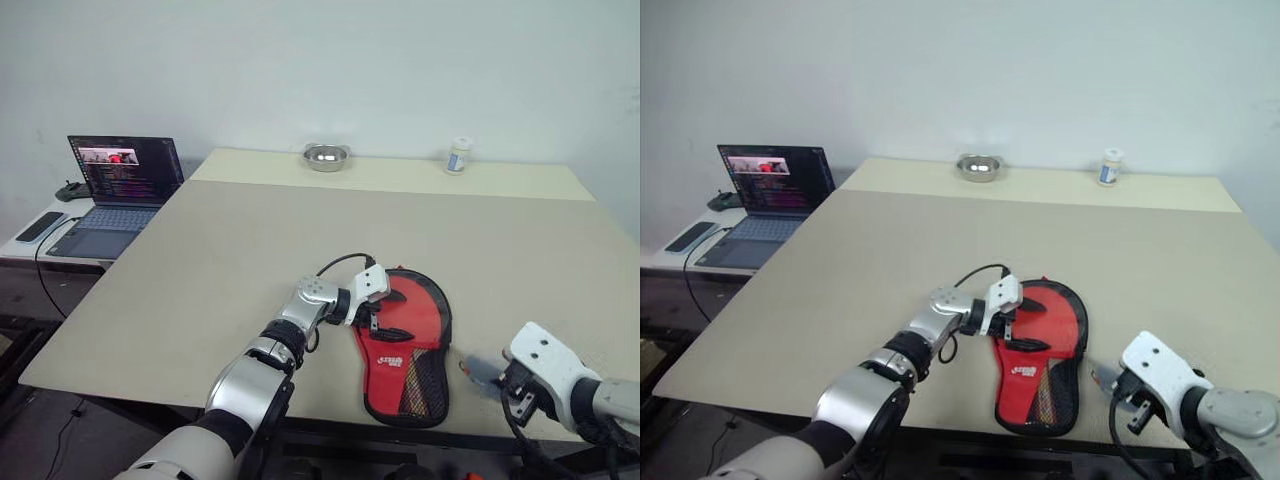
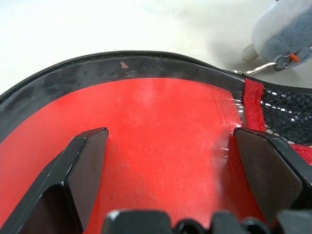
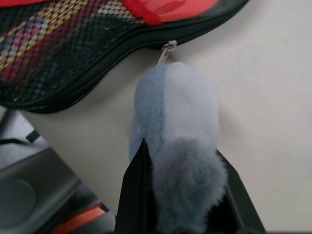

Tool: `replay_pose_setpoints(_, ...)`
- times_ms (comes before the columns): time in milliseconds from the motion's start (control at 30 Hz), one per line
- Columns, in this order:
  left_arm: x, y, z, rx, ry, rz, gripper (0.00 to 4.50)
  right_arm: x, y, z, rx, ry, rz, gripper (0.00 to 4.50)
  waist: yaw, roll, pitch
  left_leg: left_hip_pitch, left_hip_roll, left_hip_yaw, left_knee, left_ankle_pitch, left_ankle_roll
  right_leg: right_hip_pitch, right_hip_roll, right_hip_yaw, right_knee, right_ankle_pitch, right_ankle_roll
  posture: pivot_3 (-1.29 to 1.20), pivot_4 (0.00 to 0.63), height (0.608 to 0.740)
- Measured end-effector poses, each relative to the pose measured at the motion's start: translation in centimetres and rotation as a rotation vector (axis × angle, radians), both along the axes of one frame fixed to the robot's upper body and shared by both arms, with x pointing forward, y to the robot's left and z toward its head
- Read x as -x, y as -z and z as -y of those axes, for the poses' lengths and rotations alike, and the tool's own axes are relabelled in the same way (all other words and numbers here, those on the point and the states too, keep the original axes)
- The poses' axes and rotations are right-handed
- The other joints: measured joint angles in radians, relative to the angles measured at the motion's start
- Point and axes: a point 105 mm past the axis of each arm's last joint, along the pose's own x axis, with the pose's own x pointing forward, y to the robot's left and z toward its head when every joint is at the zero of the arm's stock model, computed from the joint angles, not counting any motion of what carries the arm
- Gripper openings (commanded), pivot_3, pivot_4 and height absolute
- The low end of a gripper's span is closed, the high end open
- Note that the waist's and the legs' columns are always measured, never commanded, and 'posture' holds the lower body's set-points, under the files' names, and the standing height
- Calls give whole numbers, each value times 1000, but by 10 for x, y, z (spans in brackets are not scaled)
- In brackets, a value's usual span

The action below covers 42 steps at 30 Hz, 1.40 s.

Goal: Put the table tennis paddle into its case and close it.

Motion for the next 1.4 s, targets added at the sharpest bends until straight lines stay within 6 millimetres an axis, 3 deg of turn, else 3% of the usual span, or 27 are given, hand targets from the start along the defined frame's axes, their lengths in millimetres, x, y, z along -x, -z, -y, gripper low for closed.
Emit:
replay_pose_setpoints(100,3,0,5,-1,16,0,4500,9,1,3,19,-34,-33,223,5,-1,0,0,-3,-3,0,-3,4,8,-4,-3,-3,0,5,0,150,740)
replay_pose_setpoints(467,7,1,12,-11,41,7,4500,54,5,-3,-46,-189,-241,208,21,-2,0,-2,-16,-11,0,-6,9,12,-15,-9,-2,-6,14,0,150,740)
replay_pose_setpoints(967,6,2,13,-15,36,10,4500,67,3,-8,-75,-261,-258,208,20,-4,1,2,-16,-14,0,-6,8,18,-16,-12,-3,-7,15,0,150,740)
replay_pose_setpoints(1200,7,2,13,-14,37,9,4500,65,-5,-6,-91,-252,-246,2561,20,-4,1,2,-16,-15,0,-6,8,18,-16,-12,-4,-7,15,0,150,740)
replay_pose_setpoints(1367,8,1,16,-8,42,12,4500,50,-21,5,-93,-170,-158,4276,20,-5,1,2,-16,-16,0,-6,8,18,-17,-13,-4,-7,15,0,150,740)
replay_pose_setpoints(1400,8,1,17,-7,43,11,4500,49,-23,8,-94,-158,-158,4456,21,-5,1,2,-16,-16,0,-6,8,18,-17,-14,-4,-7,15,0,150,740)
